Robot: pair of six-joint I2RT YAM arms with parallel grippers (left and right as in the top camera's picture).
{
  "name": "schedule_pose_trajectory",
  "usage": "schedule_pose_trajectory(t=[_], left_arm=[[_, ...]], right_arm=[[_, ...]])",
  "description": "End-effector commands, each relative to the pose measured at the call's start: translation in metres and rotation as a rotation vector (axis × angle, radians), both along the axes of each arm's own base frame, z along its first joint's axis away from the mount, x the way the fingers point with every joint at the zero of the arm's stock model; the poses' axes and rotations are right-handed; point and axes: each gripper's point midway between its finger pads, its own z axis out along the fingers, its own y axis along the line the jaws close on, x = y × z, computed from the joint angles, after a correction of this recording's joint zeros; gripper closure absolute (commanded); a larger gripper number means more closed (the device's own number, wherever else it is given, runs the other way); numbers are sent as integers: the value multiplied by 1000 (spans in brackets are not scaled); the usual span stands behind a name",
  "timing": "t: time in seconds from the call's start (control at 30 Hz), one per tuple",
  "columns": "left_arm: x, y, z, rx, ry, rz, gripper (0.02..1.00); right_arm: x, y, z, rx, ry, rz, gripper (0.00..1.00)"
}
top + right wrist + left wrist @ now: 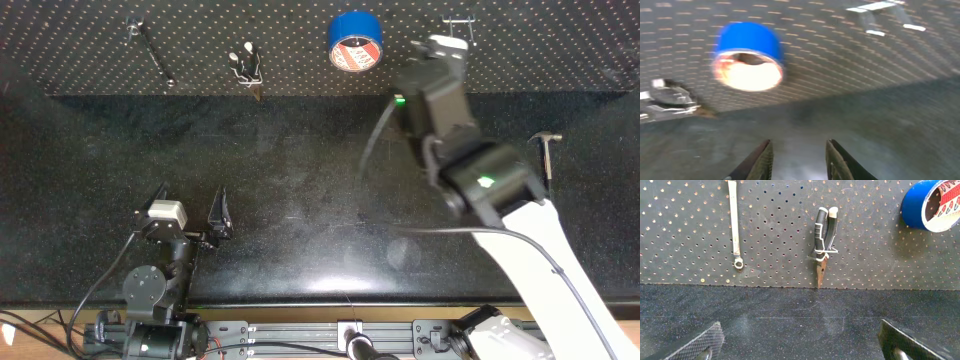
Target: Place Tools Onto Pegboard
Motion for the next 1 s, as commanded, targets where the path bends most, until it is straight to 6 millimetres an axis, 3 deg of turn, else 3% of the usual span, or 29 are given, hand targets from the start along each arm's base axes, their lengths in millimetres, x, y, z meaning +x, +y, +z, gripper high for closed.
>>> schedule_pose_trajectory(t=[0.03,0.07,0.13,0.33,0.4,0.43,0.47,0.53,0.67,1.0], left_arm=[[0,2,0,9,-4,9,25],[0,2,0,9,-4,9,20],[0,2,0,9,-4,9,23],[0,2,0,9,-4,9,23],[0,2,0,9,-4,9,25],[0,2,0,9,-4,9,25],[0,2,0,9,-4,9,20],[0,2,0,9,-4,9,23],[0,2,0,9,-4,9,25],[0,2,0,9,-4,9,23]], right_arm=[[-22,-69,-16,-31,129,-186,634],[-33,-90,-27,-47,199,-240,632],[-47,-114,-40,-56,293,-279,634],[-60,-137,-59,-42,426,-133,621],[-67,-147,-68,-50,484,-95,492],[-72,-153,-73,-49,522,-104,299],[-78,-158,-79,-49,560,-101,176],[-83,-172,-88,-43,614,-126,84],[-84,-201,-103,-10,675,-205,49],[-91,-240,-125,8,749,-227,25]])
